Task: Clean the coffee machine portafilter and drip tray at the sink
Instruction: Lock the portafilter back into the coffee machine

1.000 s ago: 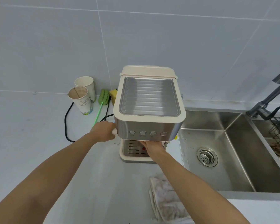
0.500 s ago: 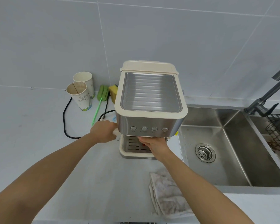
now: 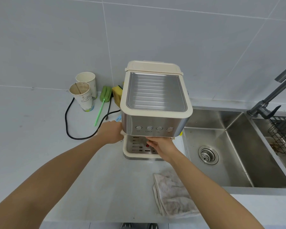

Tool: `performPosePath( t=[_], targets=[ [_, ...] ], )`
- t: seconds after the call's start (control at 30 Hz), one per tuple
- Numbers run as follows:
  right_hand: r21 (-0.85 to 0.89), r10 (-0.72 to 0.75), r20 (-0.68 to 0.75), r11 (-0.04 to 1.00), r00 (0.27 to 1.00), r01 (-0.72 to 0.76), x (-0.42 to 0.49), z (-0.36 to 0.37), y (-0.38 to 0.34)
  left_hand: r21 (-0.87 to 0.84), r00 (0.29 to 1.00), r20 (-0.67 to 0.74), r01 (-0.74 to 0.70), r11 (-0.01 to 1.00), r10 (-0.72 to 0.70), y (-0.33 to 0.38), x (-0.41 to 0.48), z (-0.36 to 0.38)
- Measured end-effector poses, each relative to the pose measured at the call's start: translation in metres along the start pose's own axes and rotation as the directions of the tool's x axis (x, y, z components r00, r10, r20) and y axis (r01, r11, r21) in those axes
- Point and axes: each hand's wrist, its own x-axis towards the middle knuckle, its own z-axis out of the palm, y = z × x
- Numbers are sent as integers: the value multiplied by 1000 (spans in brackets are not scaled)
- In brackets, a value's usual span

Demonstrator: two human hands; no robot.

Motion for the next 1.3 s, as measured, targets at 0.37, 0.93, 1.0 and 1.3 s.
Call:
performPosePath(
  t=[0.37,0.93,1.0,1.3],
  targets=[
    [-636,164,115,770,980,-54,-65,-38,-63,-171,999,7,54,984,-54,13,-2,8],
    [-741,-474,97,553,875,382,-40,-14,-134,-133,998,-42,33,991,-39,-21,-8,16],
    [-778,-446,127,509,886,368,-33,-14,-131,-135,998,-46,36,990,-43,-22,-8,17],
    [-859,-428,143,394,892,327,-34,-13,-130,-91,999,-40,-8,996,4,-25,0,5]
  ],
)
